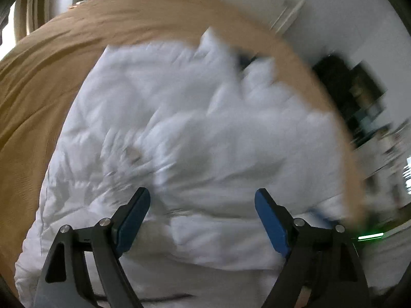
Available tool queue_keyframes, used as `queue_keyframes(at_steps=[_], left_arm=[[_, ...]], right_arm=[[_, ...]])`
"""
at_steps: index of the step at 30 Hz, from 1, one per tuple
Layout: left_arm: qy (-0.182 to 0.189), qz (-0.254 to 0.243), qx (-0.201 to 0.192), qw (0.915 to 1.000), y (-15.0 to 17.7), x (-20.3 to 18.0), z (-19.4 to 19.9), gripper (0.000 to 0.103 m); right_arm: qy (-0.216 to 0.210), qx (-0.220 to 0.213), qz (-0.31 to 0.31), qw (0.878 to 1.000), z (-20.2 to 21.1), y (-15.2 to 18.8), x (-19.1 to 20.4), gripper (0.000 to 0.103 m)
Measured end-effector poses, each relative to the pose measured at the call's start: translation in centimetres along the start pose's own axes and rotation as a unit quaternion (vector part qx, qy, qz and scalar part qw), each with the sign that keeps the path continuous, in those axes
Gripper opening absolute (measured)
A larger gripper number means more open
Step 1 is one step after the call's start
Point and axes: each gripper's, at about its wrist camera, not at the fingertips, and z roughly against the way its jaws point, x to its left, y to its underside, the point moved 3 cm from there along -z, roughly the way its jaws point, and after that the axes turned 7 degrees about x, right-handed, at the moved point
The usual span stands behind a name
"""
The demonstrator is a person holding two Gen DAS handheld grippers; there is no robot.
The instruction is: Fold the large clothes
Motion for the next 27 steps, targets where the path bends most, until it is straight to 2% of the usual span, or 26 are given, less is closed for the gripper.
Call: queue_keyframes(at_steps=[1, 3, 6, 7, 8, 9, 10, 12, 14, 15, 18, 20, 22, 25, 27], left_arm=[[-0.014, -0.011, 0.001, 0.9998, 0.5, 0.4, -0.8, 0.084], [-0.049, -0.077, -0.028, 0.9955, 1.6, -0.1, -1.8, 0.085], [-0.096, -0.106, -0.035, 0.9892, 2.0, -0.6, -2.0, 0.09], [-0.097, -0.101, -0.033, 0.9896, 1.7, -0.7, -1.9, 0.092], [-0.098, -0.087, -0.029, 0.991, 1.3, -0.5, -2.3, 0.101], [-0.1, -0.074, -0.024, 0.992, 1.5, 0.5, -2.7, 0.103], [-0.077, -0.053, -0.015, 0.9955, 1.4, 1.3, -2.9, 0.103], [-0.065, -0.045, -0.016, 0.9967, 1.5, 1.4, -2.9, 0.103], [-0.072, -0.055, -0.014, 0.9958, 1.4, 1.2, -3.2, 0.103], [-0.076, -0.061, -0.014, 0.9952, 1.3, 1.1, -3.5, 0.103], [-0.073, -0.059, -0.015, 0.9955, 2.0, 1.5, -3.3, 0.103], [-0.073, -0.062, -0.015, 0.9953, 2.5, 1.6, -2.7, 0.103], [-0.074, -0.063, -0.016, 0.9951, 2.3, 1.6, -3.0, 0.103], [-0.076, -0.065, -0.016, 0.9949, 2.7, 1.7, -2.7, 0.103], [-0.075, -0.067, -0.016, 0.9948, 2.8, 1.8, -2.7, 0.103]], right_arm=[[-0.011, 0.001, -0.003, 1.0, 0.8, 0.2, -0.4, 0.103], [-0.04, 0.001, -0.024, 0.999, 2.4, 0.5, -1.6, 0.103], [-0.065, -0.029, -0.067, 0.995, 5.4, -0.6, -4.5, 0.103], [-0.067, -0.035, -0.075, 0.994, 5.8, -1.4, -5.3, 0.103], [-0.063, -0.035, -0.079, 0.994, 5.9, -2.7, -6.2, 0.103], [-0.054, -0.036, -0.081, 0.995, 5.7, -4.0, -7.0, 0.103], [-0.048, -0.035, -0.082, 0.995, 5.2, -5.1, -7.6, 0.103], [-0.042, -0.007, -0.092, 0.995, 2.7, -7.8, -9.2, 0.103], [-0.04, 0.022, -0.099, 0.994, 0.0, -9.8, -10.3, 0.103], [-0.026, 0.031, -0.108, 0.993, -1.5, -10.8, -11.1, 0.103], [-0.031, 0.05, -0.145, 0.988, -4.5, -13.1, -13.2, 0.103], [-0.01, 0.044, -0.143, 0.989, -5.3, -14.6, -13.7, 0.103], [0.018, 0.057, -0.137, 0.989, -6.8, -16.1, -14.4, 0.103], [0.018, 0.069, -0.151, 0.986, -6.8, -17.2, -15.2, 0.103], [0.003, 0.046, -0.157, 0.987, -4.4, -16.7, -15.1, 0.098]])
